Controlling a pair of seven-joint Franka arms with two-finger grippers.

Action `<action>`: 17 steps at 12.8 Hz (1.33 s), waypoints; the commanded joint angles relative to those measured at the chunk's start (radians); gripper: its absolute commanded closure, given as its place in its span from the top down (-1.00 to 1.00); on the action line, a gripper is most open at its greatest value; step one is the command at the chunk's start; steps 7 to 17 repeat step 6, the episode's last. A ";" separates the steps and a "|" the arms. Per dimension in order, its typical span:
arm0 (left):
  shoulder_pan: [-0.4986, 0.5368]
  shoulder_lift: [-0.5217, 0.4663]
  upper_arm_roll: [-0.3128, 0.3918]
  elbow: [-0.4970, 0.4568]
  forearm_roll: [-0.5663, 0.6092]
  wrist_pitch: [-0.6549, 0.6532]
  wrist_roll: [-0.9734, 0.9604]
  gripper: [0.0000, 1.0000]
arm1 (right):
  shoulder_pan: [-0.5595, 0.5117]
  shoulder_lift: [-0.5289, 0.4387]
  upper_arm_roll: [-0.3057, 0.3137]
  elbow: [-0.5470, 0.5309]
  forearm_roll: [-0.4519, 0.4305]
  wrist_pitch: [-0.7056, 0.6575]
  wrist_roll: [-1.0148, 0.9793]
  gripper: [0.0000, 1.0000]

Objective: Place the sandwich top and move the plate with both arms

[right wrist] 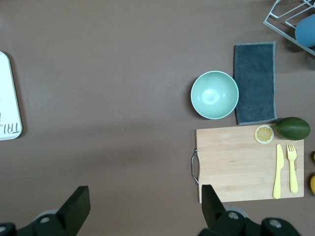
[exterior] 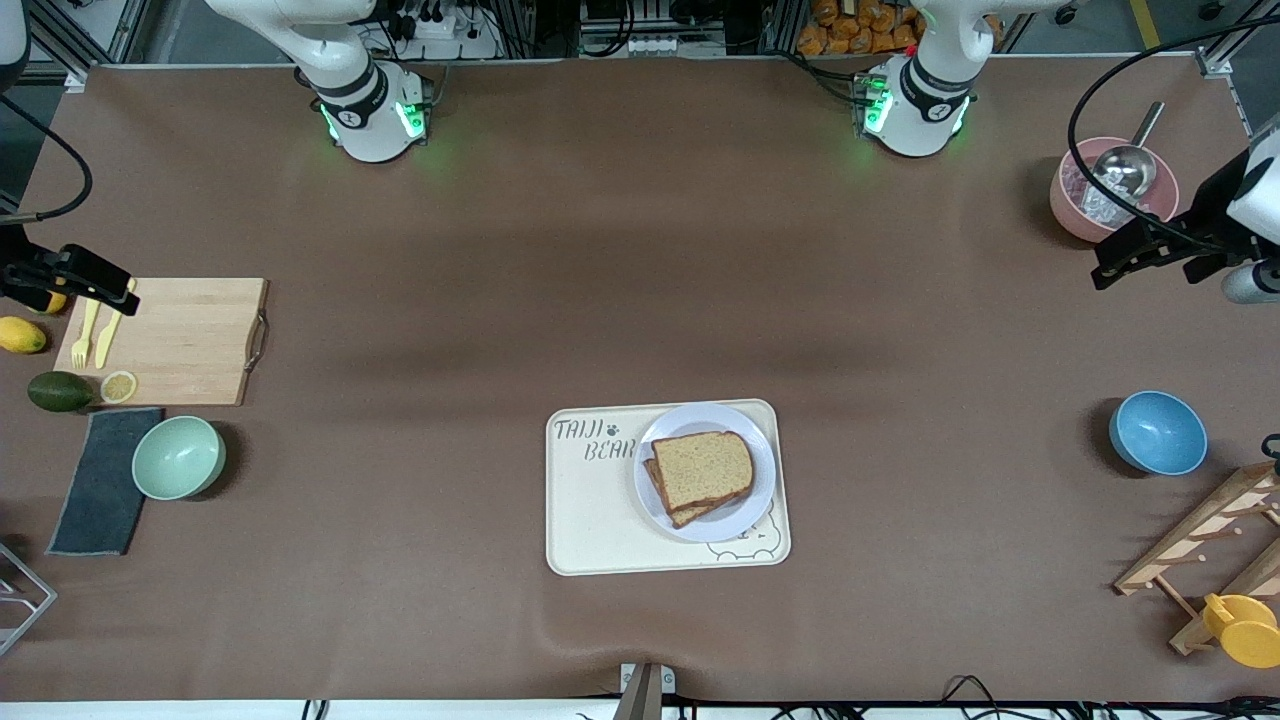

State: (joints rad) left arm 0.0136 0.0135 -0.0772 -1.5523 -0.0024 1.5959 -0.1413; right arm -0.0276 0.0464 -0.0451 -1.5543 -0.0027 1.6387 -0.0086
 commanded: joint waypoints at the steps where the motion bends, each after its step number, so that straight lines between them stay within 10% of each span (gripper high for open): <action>1: -0.015 -0.027 0.011 -0.025 -0.022 -0.002 -0.061 1.00 | -0.021 -0.002 0.016 0.014 0.003 -0.003 -0.005 1.00; 17: -0.020 -0.029 0.011 -0.025 -0.018 -0.016 -0.063 1.00 | -0.023 -0.002 0.016 0.013 0.003 -0.005 -0.005 1.00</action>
